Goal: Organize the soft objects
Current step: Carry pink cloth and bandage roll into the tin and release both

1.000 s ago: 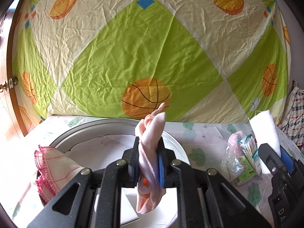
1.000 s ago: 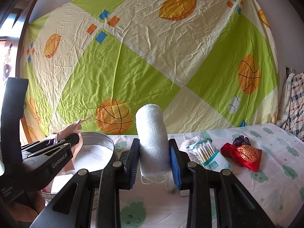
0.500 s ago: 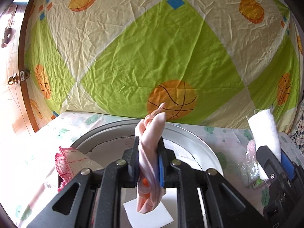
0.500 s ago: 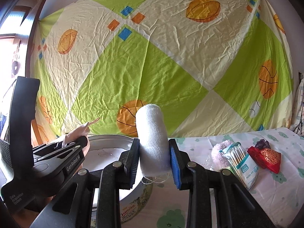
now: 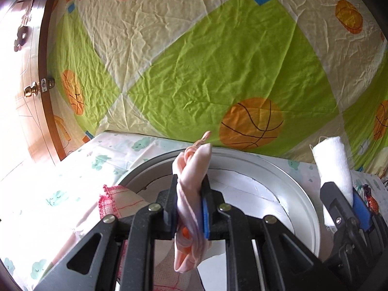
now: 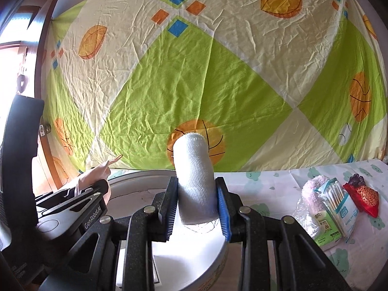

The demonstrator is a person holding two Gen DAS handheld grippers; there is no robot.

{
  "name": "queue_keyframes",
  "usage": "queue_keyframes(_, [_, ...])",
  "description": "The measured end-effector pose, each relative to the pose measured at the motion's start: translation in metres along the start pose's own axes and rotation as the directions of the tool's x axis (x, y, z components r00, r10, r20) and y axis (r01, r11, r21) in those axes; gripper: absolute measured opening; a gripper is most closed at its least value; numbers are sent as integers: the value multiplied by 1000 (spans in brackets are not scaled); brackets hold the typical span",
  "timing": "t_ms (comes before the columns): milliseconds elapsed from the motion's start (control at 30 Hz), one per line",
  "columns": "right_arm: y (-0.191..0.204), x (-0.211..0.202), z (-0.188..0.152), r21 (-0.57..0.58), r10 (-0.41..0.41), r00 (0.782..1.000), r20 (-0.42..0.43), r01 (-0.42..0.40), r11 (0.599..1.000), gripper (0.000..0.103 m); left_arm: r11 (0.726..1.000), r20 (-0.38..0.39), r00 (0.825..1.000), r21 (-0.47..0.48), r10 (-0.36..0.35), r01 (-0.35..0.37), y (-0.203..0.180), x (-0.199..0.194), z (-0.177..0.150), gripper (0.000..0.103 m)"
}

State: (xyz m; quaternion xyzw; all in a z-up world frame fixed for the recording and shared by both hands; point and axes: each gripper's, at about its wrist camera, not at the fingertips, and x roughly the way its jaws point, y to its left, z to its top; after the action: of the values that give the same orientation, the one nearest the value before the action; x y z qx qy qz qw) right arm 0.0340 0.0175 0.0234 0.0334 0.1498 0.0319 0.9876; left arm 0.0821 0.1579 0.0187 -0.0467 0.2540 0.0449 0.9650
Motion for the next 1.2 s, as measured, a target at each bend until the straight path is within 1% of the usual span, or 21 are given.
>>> queue_keyframes(200, [8, 22, -5, -22, -9, 999, -39, 8, 1000, 33, 999, -70, 997, -4, 41, -42, 8, 14, -2, 13])
queue_keyframes(433, [11, 40, -12, -48, 1, 995, -98, -5, 999, 33, 996, -139, 986, 10, 94, -93, 12, 26, -5, 13])
queue_keyframes(667, [11, 49, -13, -48, 17, 990, -142, -24, 999, 33, 994, -171, 979, 7, 113, -113, 17, 31, -7, 13])
queue_keyframes(900, [17, 60, -16, -68, 36, 979, -202, -50, 996, 33, 986, -201, 965, 35, 167, -164, 20, 37, -9, 13])
queue_keyframes(1033, [18, 62, -16, -68, 50, 975, -214, -66, 995, 33, 983, -218, 958, 51, 184, -177, 20, 41, -11, 13])
queue_keyframes(1200, [18, 63, -16, -71, 54, 974, -221, -71, 995, 33, 975, -215, 951, 82, 221, -208, 17, 41, -12, 13])
